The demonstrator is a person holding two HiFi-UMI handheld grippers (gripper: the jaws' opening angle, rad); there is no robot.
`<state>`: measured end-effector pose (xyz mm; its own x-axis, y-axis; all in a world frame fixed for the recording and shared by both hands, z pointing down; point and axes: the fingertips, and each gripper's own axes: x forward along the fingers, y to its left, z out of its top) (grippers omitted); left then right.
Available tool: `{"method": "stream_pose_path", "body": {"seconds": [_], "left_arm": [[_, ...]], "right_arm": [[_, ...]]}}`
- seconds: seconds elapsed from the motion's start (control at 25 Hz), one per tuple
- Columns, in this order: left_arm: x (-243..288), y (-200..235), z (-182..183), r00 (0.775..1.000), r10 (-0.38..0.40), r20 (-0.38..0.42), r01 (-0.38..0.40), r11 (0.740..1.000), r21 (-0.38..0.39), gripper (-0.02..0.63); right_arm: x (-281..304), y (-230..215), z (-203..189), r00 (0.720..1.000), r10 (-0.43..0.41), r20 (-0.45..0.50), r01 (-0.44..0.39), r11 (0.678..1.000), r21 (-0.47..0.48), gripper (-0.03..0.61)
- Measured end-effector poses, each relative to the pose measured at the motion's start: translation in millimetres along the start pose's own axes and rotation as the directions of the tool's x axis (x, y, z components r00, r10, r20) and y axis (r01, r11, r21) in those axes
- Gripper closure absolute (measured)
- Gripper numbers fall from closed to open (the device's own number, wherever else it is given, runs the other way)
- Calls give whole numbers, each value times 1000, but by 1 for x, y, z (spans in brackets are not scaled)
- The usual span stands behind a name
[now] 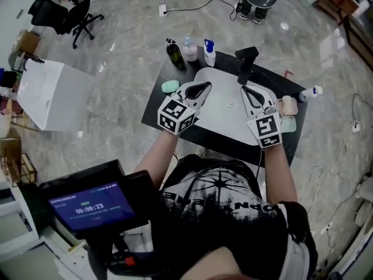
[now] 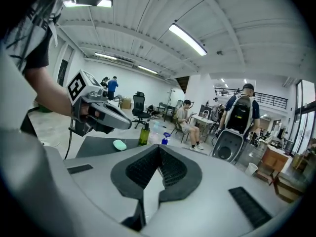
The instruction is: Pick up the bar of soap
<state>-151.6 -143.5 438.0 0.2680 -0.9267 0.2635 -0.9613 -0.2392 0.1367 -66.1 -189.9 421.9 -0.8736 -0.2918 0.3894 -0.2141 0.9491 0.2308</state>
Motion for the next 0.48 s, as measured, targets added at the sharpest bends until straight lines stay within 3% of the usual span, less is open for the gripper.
{"method": "stream_pose_path", "body": {"seconds": [0.28, 0.48], "left_arm": [[24, -35, 34, 997, -75, 26, 74, 997, 22, 603], [51, -84, 28, 992, -122, 21, 120, 991, 53, 601]], "right_arm": [[-70, -48, -2, 992, -123, 16, 122, 991, 47, 565], [-133, -70, -47, 979, -201, 15, 199, 976, 83, 565]]}}
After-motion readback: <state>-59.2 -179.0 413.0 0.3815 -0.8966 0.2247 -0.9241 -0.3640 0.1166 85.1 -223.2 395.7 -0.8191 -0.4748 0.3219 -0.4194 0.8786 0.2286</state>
